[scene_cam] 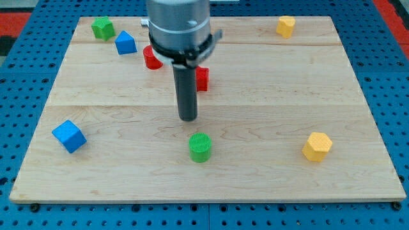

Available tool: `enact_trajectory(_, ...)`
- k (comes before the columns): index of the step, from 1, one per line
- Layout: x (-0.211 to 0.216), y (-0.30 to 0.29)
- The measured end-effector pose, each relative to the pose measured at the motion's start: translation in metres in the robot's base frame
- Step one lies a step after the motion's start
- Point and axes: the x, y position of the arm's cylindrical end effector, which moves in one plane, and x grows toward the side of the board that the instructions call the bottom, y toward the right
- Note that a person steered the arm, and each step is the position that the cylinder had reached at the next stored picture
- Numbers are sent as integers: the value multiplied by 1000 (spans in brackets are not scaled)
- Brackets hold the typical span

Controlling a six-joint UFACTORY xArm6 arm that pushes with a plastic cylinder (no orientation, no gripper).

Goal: Slide the green circle slightly up and right

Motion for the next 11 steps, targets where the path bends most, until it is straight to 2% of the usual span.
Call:
enact_trajectory(1, 22, -35)
enact_trajectory(3, 81, -31)
enact_trajectory(7, 51, 48)
enact_trajectory(9, 17, 92)
enact_trajectory(10, 6, 90)
enact_trajectory(11, -32, 85)
